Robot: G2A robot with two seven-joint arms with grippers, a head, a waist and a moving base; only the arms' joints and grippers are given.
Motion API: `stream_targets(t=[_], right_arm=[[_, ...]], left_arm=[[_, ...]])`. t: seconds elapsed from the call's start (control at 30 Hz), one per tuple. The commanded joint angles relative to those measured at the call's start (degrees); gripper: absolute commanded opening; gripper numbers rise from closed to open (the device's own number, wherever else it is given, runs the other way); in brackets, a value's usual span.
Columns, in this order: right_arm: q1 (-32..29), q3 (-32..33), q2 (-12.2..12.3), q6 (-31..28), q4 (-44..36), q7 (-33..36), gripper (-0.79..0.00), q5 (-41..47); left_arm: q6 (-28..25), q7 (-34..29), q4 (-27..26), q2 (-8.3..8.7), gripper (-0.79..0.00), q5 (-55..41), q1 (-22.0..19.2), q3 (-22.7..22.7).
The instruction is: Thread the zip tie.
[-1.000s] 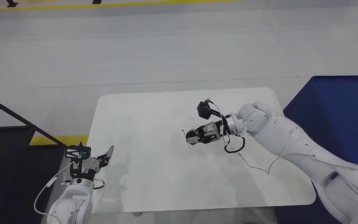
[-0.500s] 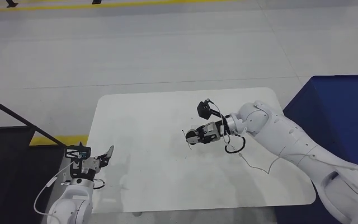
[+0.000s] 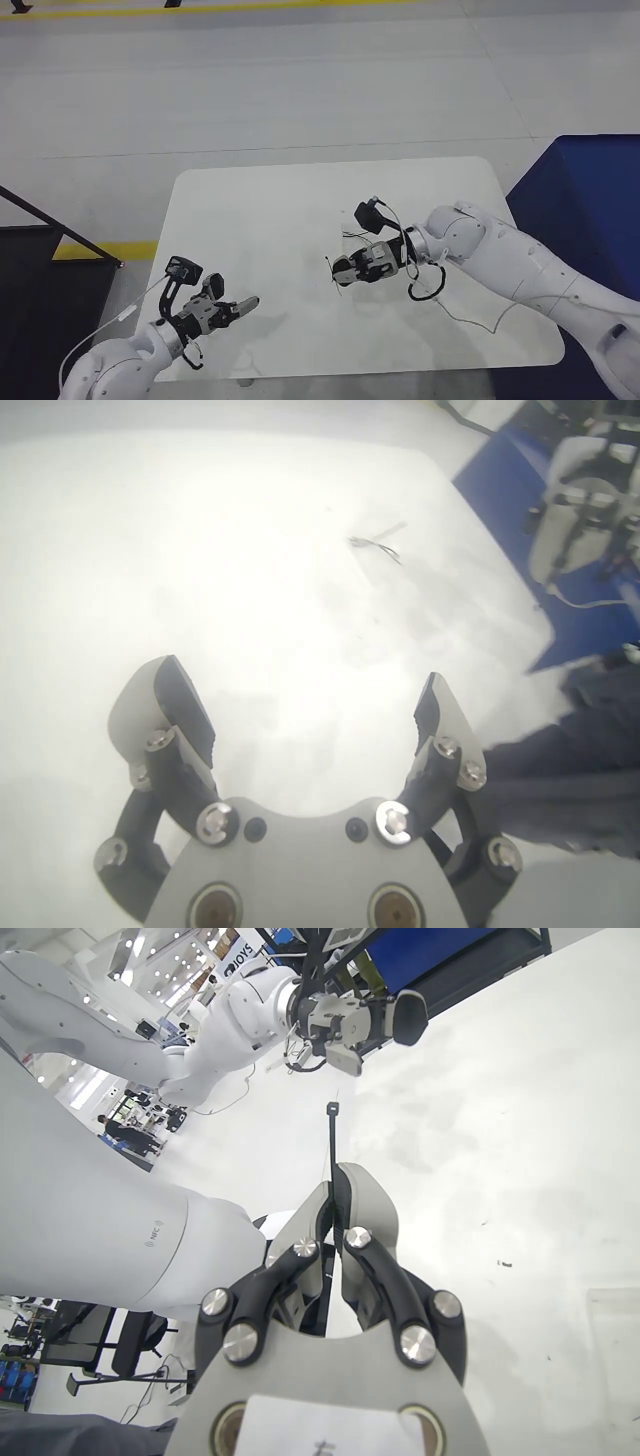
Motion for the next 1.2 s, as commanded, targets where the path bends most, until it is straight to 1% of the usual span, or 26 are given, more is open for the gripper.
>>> stream_targets(t=[0.0,0.3,0.33,0.37,0.4,0.47,0.5,0.53,0.57,0.7,0.77,0.8,0.97,1.07,1.17], right_arm=[[-0.02,0.11,-0.09,0.00,0.13,0.00,-0.785,-0.15],[-0.02,0.11,-0.09,0.00,0.13,0.00,-0.785,-0.15],[-0.60,0.10,-0.14,0.20,-0.42,-0.52,-0.785,0.04],[-1.45,-0.04,-0.23,0.00,-1.34,-0.51,-0.785,0.62],[-1.99,-0.35,-0.32,0.07,-2.05,0.05,-0.785,1.52],[-2.23,-0.99,-0.45,0.36,-2.40,0.33,-0.785,2.58],[-2.28,-1.48,-0.51,0.54,-2.71,0.52,-0.785,2.93],[-2.28,-2.01,-0.57,0.60,-3.20,0.58,-0.785,3.44],[-2.43,-2.23,-0.60,0.71,-3.84,0.69,-0.785,3.97],[-3.17,-2.23,-0.59,2.29,-5.79,2.27,-0.785,5.07],[-3.43,-2.23,-0.66,3.25,-6.81,3.23,-0.785,5.02],[-3.41,-2.23,-0.70,3.56,-6.80,3.54,-0.785,5.07],[-3.34,-2.23,-0.70,3.65,-6.66,3.63,-0.785,5.00],[-4.54,-1.72,-0.71,4.89,-7.82,2.54,-0.785,3.49],[-5.63,-1.02,-0.71,5.83,-9.10,2.49,-0.785,2.17]], left_arm=[[0.41,5.14,0.04,-0.02,0.000,5.45,0.03,0.05],[0.41,5.14,0.04,-0.02,0.000,5.45,0.03,0.05],[-0.85,5.15,-0.24,-0.12,0.000,2.11,0.45,1.35],[-3.92,1.20,-0.11,-0.06,0.000,-4.82,1.33,3.58],[-4.49,-4.13,0.28,0.13,0.000,-13.81,1.18,4.50],[-3.03,-12.85,0.24,0.57,0.000,-29.14,-0.72,4.87],[-1.67,-16.40,0.47,0.78,0.000,-35.08,-1.80,4.94],[-0.45,-18.39,0.77,0.92,0.000,-39.04,-2.93,4.82],[-0.20,-19.19,0.85,1.01,0.000,-40.66,-3.91,4.84],[-2.68,-14.99,0.94,0.74,0.000,-42.04,-4.64,7.48],[-3.46,-11.83,1.43,0.53,-0.034,-44.30,-4.27,8.49],[-3.44,-11.26,1.70,0.53,0.000,-43.92,-4.20,8.71],[-3.44,-11.26,1.70,0.53,0.000,-43.92,-4.20,8.71],[-3.44,-11.26,1.70,0.53,0.000,-43.92,-4.20,8.71],[-3.56,-8.10,1.22,0.44,0.000,-41.00,-4.13,9.50]])
